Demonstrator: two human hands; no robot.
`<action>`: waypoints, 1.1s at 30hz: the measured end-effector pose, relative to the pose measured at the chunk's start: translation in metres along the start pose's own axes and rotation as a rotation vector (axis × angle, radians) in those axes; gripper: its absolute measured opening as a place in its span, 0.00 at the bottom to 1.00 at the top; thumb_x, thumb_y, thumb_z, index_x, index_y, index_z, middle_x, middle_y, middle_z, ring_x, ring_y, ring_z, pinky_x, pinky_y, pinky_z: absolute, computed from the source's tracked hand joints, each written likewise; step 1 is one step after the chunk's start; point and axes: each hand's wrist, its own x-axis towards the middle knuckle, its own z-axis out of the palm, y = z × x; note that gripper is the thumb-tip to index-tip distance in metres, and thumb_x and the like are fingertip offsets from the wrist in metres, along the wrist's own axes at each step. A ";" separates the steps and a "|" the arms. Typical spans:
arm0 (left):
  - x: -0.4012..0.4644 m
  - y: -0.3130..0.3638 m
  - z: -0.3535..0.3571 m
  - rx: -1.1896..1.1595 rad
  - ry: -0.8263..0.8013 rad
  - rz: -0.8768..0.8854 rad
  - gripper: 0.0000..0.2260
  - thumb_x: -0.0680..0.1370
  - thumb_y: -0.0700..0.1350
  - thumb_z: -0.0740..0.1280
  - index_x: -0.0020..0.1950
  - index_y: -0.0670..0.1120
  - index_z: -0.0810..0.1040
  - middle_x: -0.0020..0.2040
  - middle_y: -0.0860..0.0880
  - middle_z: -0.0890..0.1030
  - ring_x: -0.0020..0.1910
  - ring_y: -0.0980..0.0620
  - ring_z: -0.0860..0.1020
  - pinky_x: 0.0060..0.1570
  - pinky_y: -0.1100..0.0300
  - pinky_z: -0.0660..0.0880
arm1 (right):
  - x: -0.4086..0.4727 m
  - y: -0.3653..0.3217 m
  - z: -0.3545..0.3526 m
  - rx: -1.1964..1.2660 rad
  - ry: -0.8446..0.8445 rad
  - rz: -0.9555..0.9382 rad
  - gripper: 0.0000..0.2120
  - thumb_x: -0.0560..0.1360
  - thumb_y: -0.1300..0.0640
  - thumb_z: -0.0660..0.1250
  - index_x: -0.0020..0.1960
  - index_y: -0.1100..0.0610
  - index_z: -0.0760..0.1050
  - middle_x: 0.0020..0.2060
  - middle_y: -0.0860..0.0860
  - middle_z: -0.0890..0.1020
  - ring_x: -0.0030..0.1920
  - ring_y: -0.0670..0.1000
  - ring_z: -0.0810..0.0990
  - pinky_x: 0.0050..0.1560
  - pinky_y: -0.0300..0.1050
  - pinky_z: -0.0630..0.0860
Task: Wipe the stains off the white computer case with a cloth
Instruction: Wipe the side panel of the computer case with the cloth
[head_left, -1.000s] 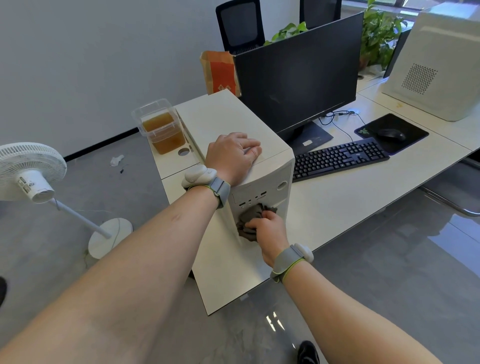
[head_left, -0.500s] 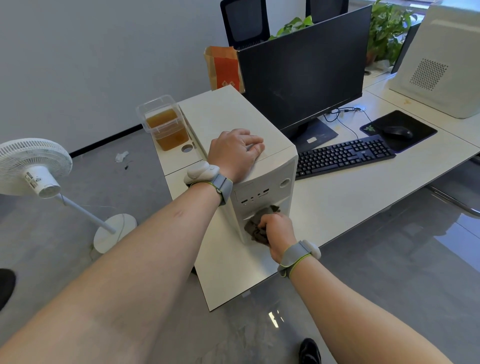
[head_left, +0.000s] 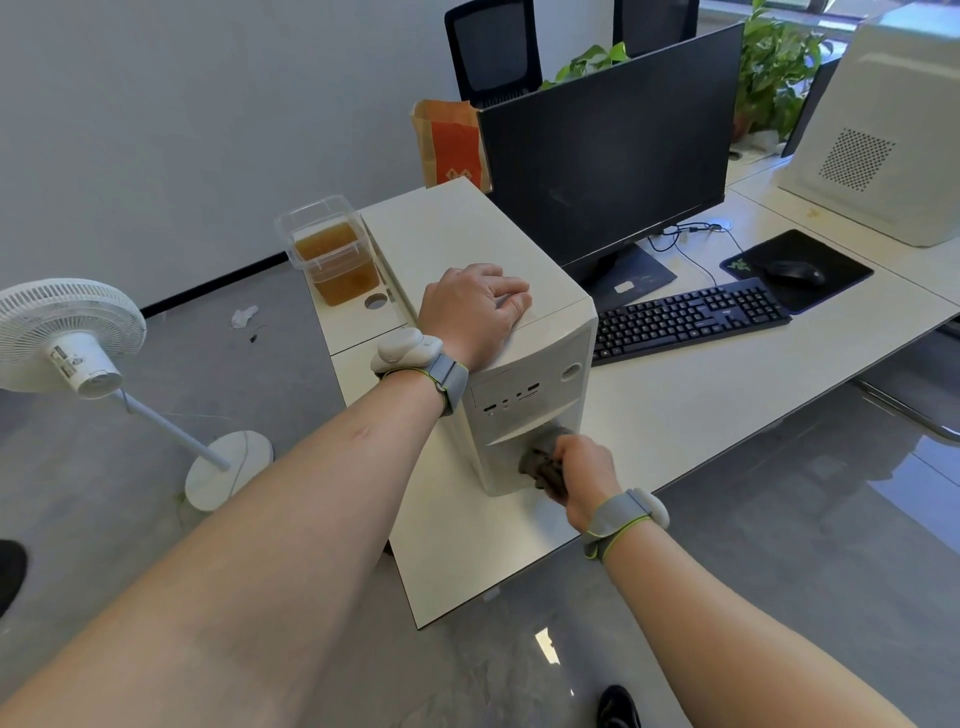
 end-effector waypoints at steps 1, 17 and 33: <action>0.001 0.000 0.000 -0.003 0.000 0.001 0.13 0.82 0.61 0.62 0.61 0.62 0.83 0.69 0.57 0.77 0.68 0.50 0.72 0.66 0.51 0.63 | 0.010 -0.001 -0.006 0.030 0.041 0.026 0.07 0.76 0.69 0.59 0.51 0.62 0.73 0.39 0.60 0.76 0.32 0.58 0.78 0.27 0.42 0.77; -0.001 0.000 -0.002 0.012 -0.007 -0.002 0.15 0.81 0.61 0.61 0.61 0.62 0.83 0.69 0.57 0.78 0.68 0.49 0.72 0.66 0.50 0.65 | 0.036 -0.006 -0.003 -0.081 -0.142 -0.045 0.17 0.76 0.75 0.66 0.63 0.65 0.73 0.49 0.60 0.78 0.46 0.60 0.81 0.60 0.58 0.81; 0.002 0.007 -0.007 0.106 -0.099 -0.008 0.40 0.67 0.80 0.62 0.75 0.62 0.70 0.75 0.55 0.72 0.72 0.48 0.68 0.68 0.45 0.64 | 0.075 0.004 -0.038 -0.015 -0.108 0.106 0.15 0.76 0.72 0.64 0.62 0.63 0.72 0.50 0.59 0.78 0.49 0.58 0.80 0.56 0.58 0.81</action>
